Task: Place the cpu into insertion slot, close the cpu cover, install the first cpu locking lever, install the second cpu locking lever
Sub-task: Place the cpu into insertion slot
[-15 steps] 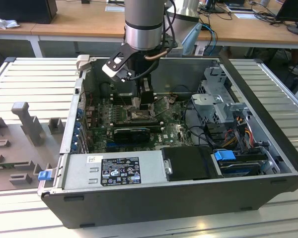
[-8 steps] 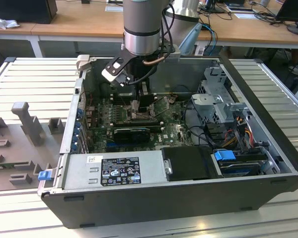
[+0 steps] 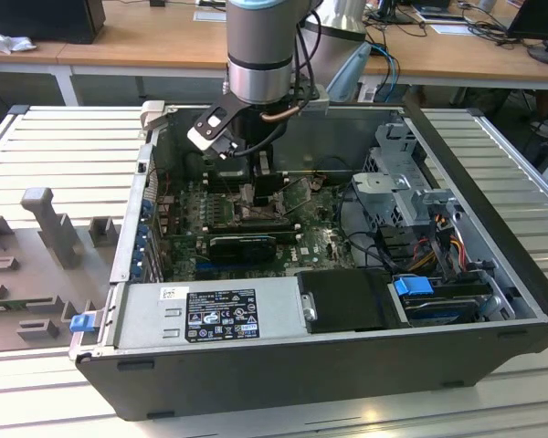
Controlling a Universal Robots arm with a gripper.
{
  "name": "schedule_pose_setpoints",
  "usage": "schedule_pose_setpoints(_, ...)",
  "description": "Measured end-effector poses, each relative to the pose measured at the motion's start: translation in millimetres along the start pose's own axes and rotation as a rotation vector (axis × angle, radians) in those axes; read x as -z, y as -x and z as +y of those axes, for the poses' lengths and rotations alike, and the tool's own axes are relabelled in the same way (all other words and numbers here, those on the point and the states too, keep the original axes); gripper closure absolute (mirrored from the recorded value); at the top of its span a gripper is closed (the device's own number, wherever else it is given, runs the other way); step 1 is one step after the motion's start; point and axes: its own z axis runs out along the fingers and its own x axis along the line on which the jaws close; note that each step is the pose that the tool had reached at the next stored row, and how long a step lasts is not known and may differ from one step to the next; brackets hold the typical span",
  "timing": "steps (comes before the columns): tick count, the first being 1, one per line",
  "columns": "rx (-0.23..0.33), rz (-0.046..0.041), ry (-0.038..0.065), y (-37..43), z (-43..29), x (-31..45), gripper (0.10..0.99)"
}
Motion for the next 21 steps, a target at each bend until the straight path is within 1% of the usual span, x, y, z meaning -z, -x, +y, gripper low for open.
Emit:
schedule_pose_setpoints(1, 0.000, 0.0000, 0.000, -1.1, 0.1, -0.9, 0.557)
schedule_pose_setpoints(3, 0.000, 0.0001, 0.000, -4.9, 0.0, -6.6, 0.557)
schedule_pose_setpoints(7, 0.000, -0.0002, -0.003, -9.1, 0.0, -13.8, 0.557)
schedule_pose_setpoints(8, 0.000, -0.0002, -0.004, -10.6, -0.1, -17.2, 0.557)
schedule_pose_setpoints(9, -0.008, -0.0002, -0.004, -10.6, -0.2, -20.7, 0.557)
schedule_pose_setpoints(10, -0.012, -0.0006, -0.004, -10.6, -0.2, -22.6, 0.557)
schedule_pose_setpoints(14, -0.015, -0.0018, -0.005, -11.6, 0.5, -27.1, 0.557)
schedule_pose_setpoints(16, -0.015, -0.0032, -0.005, -13.2, 2.0, -31.0, 0.557)
schedule_pose_setpoints(21, -0.018, -0.0046, -0.005, -13.4, 3.1, -37.2, 0.557)
